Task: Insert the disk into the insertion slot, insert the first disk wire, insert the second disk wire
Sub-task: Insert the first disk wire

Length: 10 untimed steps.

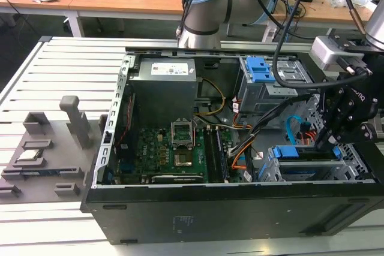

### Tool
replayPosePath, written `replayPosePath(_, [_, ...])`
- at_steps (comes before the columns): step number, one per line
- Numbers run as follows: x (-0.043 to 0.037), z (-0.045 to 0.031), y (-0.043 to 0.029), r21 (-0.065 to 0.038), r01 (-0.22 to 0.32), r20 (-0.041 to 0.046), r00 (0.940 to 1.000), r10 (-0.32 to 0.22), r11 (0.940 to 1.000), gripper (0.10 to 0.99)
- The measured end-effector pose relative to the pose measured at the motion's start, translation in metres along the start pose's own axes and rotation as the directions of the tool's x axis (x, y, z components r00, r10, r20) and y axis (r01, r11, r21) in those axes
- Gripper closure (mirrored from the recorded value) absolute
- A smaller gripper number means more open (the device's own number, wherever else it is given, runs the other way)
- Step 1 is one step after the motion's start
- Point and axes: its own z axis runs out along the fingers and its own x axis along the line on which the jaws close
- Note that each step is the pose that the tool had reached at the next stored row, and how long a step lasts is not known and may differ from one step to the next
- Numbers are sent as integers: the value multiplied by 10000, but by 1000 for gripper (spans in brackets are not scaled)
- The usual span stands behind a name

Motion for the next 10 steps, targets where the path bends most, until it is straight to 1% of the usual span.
replayPosePath(7, [-3,46,-3,0,0,-16,10000,0,10000,918])
replayPosePath(10, [-4,52,-3,0,0,-10,10000,0,10000,918])
